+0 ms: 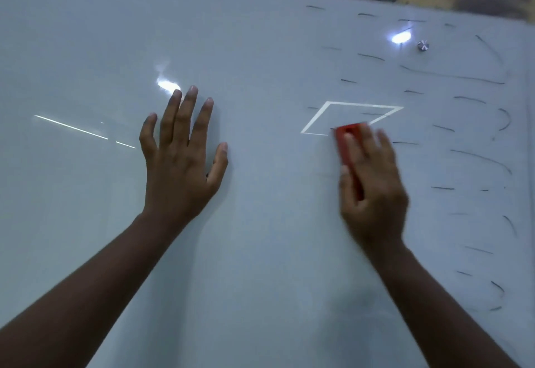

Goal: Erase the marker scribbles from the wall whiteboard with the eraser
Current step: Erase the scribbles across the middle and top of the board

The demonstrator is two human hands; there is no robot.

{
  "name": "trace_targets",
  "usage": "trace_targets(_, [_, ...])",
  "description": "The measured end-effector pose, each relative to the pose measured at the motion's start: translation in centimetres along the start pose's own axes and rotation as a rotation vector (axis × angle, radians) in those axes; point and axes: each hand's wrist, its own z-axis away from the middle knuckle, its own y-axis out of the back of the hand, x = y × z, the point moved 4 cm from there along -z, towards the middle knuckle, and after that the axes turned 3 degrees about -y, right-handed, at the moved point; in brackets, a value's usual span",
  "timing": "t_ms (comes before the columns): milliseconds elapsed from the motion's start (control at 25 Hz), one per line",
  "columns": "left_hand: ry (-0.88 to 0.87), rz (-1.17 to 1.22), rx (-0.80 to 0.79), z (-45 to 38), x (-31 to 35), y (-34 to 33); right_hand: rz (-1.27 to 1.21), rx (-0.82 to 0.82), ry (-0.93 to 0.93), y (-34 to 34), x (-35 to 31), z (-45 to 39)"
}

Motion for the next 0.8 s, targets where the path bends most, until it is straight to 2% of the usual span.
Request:
trace_targets(80, [-0.005, 0.008, -0.004, 0.1, 0.0, -0.2, 0.049, 0.071, -0.217, 1.5, 3.7, 0.3])
trace_targets(160, [-0.011, 0.014, -0.024, 0.1, 0.1, -0.3, 0.065, 0.092, -0.34, 2.1, 5.6, 1.1])
trace_targets(280, [-0.018, 0.013, -0.04, 0.1, 0.3, -0.6, 0.046, 0.11, -0.411, 1.8, 5.4, 0.9])
trace_targets(360, [-0.012, 0.015, -0.043, 0.2, 0.4, -0.6, 0.034, 0.11, -0.39, 0.9, 3.3, 0.4])
trace_targets(480, [-0.009, 0.013, -0.045, 0.1, 0.3, -0.6, -0.004, -0.004, -0.129, -1.2, -2.7, 0.2])
trace_targets(600, [-0.017, 0.017, -0.051, 0.1, 0.1, -0.7, -0.148, -0.236, 0.225, -2.9, -8.5, 3.8])
trace_targets(680, [-0.023, 0.017, -0.052, 0.1, 0.0, -0.6, -0.207, -0.38, 0.422, -2.7, -10.3, 8.1])
trace_targets(800, [-0.014, 0.029, -0.07, 0.1, 0.0, -0.5, -0.178, -0.506, 0.633, -1.2, -10.0, 12.7])
